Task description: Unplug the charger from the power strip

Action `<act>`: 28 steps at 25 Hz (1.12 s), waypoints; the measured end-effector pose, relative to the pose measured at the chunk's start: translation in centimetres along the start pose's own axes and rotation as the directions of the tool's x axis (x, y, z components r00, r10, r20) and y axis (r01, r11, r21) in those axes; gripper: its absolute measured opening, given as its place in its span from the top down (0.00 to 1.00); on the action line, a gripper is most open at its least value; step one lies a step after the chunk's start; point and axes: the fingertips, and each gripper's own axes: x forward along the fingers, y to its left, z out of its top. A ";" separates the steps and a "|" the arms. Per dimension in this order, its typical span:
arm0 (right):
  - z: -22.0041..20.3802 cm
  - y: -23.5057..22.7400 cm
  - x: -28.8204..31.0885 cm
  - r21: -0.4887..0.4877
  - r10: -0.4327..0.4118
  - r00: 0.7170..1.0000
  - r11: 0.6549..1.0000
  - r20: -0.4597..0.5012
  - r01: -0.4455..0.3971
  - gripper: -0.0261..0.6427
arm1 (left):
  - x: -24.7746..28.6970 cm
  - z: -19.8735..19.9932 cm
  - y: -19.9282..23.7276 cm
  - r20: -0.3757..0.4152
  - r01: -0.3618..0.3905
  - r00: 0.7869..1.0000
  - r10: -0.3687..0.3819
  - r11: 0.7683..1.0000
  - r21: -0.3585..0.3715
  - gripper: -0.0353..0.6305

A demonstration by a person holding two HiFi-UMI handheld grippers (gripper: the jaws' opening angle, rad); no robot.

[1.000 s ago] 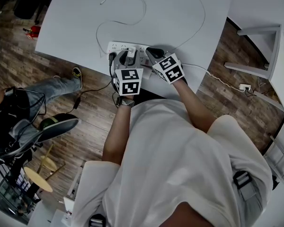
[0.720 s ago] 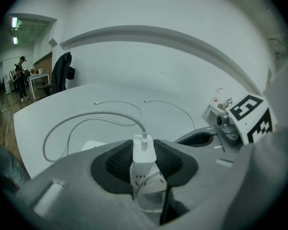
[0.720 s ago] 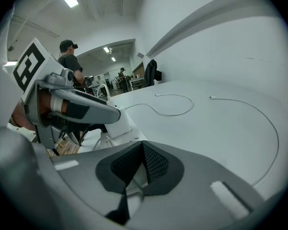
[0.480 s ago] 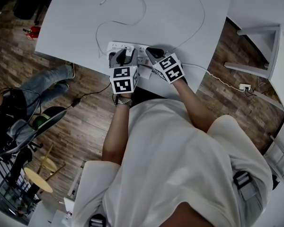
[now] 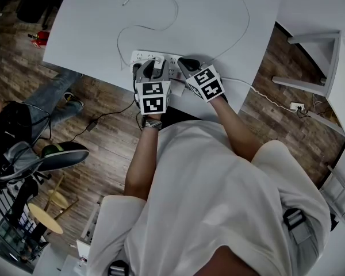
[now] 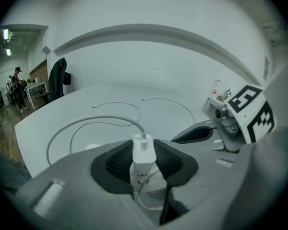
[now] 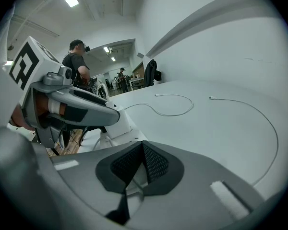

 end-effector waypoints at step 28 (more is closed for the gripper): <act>0.1 -0.2 0.1 0.002 0.006 1.000 1.000 0.003 -0.006 0.96 | 0.0 0.6 0.7 0.029 0.047 0.999 -0.043 0.984 -0.173 0.74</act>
